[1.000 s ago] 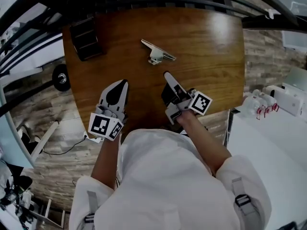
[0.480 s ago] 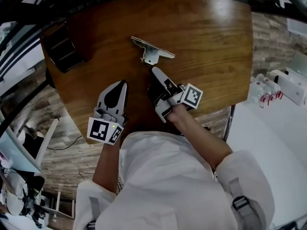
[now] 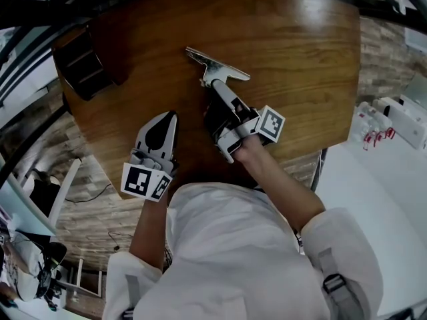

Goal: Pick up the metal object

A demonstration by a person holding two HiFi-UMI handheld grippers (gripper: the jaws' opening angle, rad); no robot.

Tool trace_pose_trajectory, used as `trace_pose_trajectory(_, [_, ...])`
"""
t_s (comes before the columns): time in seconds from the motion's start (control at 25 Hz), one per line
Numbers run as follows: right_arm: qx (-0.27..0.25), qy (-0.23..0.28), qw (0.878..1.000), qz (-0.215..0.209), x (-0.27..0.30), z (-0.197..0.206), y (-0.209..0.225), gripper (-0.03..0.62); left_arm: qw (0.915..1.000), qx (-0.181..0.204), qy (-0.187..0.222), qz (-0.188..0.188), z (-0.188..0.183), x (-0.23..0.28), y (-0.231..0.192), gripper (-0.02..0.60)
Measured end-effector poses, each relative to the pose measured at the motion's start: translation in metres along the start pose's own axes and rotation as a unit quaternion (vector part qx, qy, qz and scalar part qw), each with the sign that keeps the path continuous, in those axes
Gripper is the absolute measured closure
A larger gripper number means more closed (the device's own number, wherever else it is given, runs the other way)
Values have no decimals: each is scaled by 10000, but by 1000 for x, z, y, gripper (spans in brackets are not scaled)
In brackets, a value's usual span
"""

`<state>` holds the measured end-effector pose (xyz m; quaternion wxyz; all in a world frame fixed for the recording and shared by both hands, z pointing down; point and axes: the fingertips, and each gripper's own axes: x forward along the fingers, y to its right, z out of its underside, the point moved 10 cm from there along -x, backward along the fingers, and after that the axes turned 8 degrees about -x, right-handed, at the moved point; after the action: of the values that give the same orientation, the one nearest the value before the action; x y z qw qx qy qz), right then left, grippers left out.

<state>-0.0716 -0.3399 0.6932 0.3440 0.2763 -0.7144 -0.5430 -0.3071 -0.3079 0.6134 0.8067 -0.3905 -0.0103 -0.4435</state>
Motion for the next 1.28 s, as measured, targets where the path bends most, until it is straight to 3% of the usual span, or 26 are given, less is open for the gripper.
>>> trace_pose_trajectory(0.2, [109, -28, 9998, 134, -1, 1, 3, 546, 10000, -46, 25, -32, -1, -2, -2, 568])
trace_pose_trajectory(0.36, [22, -91, 9997, 208, -1, -1, 4, 562, 10000, -69, 63, -25, -1, -3, -3, 568])
trace_pose_trajectory(0.68, [-562, -338, 9978, 119, -2, 4, -20, 562, 9997, -105, 225, -22, -13, -19, 0, 568])
trace_pose_trajectory(0.84, [-1067, -418, 9933, -155, 3, 0, -46, 562, 9993, -56, 381, -17, -28, -23, -2, 568])
trace_pose_trajectory(1.08, [-1866, -509, 9791, -630, -21, 29, -96, 562, 9970, -88, 759, 134, -45, -71, 16, 568])
trace_pose_trajectory(1.28, [-2739, -639, 9532, -1108, -52, 38, -150, 562, 9927, 255, 1097, 432, -67, -90, 58, 568])
